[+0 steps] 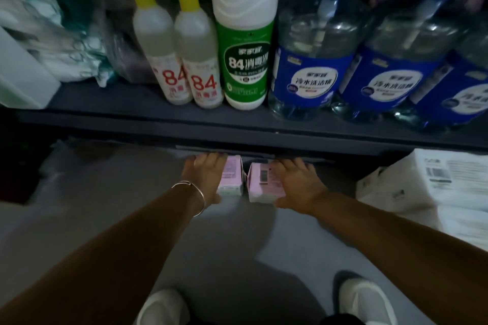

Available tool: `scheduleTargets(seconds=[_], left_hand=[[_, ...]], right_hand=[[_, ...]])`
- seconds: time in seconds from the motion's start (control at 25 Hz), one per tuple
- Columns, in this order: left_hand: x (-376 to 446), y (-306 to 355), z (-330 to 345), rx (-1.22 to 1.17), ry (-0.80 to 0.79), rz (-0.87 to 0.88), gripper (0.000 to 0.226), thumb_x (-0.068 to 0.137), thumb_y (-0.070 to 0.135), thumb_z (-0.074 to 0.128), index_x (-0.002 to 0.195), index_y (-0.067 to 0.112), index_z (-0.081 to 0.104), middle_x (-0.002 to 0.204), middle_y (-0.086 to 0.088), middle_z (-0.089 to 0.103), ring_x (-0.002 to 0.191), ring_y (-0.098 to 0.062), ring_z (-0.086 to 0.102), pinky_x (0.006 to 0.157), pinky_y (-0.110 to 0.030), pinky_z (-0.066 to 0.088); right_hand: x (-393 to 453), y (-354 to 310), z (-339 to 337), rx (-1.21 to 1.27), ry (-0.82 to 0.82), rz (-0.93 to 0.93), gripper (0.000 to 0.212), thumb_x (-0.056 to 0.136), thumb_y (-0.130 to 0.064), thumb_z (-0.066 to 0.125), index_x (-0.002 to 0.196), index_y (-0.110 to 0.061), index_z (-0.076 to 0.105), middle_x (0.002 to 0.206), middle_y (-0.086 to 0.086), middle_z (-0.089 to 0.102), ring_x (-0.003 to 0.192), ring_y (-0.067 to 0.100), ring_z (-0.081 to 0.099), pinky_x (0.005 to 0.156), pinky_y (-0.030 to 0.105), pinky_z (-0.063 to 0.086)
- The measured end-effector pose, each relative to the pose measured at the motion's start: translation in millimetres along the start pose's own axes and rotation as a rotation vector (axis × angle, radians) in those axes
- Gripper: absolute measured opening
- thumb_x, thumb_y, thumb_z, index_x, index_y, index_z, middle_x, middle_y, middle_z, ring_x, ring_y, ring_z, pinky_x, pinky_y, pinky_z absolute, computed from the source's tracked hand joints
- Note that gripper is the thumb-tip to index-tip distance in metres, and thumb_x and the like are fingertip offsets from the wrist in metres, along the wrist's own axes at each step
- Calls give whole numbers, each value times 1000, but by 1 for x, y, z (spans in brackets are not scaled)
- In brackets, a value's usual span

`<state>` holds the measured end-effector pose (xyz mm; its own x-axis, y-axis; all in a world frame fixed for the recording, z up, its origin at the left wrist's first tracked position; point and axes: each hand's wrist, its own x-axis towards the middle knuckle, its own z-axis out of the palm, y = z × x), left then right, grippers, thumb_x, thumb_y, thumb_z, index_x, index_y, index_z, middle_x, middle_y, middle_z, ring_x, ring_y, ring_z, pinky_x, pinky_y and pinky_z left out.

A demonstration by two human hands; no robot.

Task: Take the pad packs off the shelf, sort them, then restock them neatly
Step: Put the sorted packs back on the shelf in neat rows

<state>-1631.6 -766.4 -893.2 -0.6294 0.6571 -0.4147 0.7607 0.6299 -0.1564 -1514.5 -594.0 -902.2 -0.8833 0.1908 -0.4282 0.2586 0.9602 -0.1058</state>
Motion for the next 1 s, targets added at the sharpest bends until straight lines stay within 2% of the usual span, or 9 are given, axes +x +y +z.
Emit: scheduleTargets(seconds=[0.12, 0.28, 0.44, 0.56, 0.64, 0.72, 0.88, 0.92, 1.0], left_hand=[[16, 5, 12, 38, 11, -12, 103, 74, 39, 73, 148, 13, 6, 152, -4, 21, 136, -23, 27, 112, -38, 23], [31, 8, 20, 68, 27, -38, 95, 78, 28, 70, 148, 13, 8, 149, -5, 26, 132, -24, 32, 109, -40, 28], [37, 8, 20, 85, 15, -23, 85, 75, 32, 72, 141, 15, 22, 139, -5, 34, 127, -24, 34, 105, -39, 30], [32, 5, 8, 29, -59, 17, 85, 69, 36, 75, 137, 16, 28, 135, -5, 37, 125, -23, 36, 106, -36, 31], [22, -1, -9, -65, -131, 26, 81, 68, 34, 77, 134, 16, 32, 131, -5, 46, 120, -23, 45, 102, -34, 37], [7, -10, -37, -225, -254, 8, 76, 66, 32, 78, 129, 18, 38, 119, -2, 57, 106, -21, 55, 89, -31, 46], [-26, -25, -111, -549, -427, -24, 56, 69, 21, 78, 116, 17, 49, 95, 2, 63, 80, -16, 63, 65, -26, 54], [-36, -27, -132, -569, -428, -13, 53, 70, 20, 77, 114, 18, 49, 95, 1, 64, 79, -16, 65, 64, -28, 56], [-59, -27, -172, -509, -393, 26, 52, 70, 26, 77, 113, 22, 49, 99, 2, 65, 86, -16, 67, 74, -30, 58]], right_hand=[[16, 1, 12, 25, -42, 64, 92, 76, -38, 72, 146, -17, 17, 145, 5, 30, 131, 28, 28, 105, 47, 28], [26, -1, 18, 30, -24, 75, 86, 80, -28, 69, 147, -15, 16, 145, 9, 31, 131, 29, 29, 104, 41, 31], [28, 5, 16, 73, -2, 53, 73, 81, -25, 66, 141, -15, 26, 140, 8, 38, 129, 26, 33, 102, 38, 32], [20, 8, 7, 180, -55, 33, 66, 80, -27, 65, 137, -14, 33, 135, 8, 44, 127, 26, 36, 102, 38, 37], [9, 10, -8, 328, -88, 43, 62, 75, -28, 71, 129, -14, 43, 124, 6, 53, 115, 22, 47, 96, 34, 44], [-9, 13, -35, 521, -134, 75, 64, 69, -28, 79, 123, -15, 46, 116, 3, 57, 103, 19, 56, 89, 31, 50], [-53, 18, -102, 756, -138, 62, 55, 70, -26, 80, 118, -19, 54, 114, 1, 63, 100, 17, 61, 92, 34, 51], [-68, 18, -120, 788, -116, 52, 53, 71, -25, 79, 118, -18, 56, 114, 2, 64, 101, 18, 62, 94, 36, 51], [-95, 18, -155, 823, -75, 37, 49, 72, -22, 78, 116, -14, 59, 112, 3, 66, 103, 20, 62, 96, 38, 50]])
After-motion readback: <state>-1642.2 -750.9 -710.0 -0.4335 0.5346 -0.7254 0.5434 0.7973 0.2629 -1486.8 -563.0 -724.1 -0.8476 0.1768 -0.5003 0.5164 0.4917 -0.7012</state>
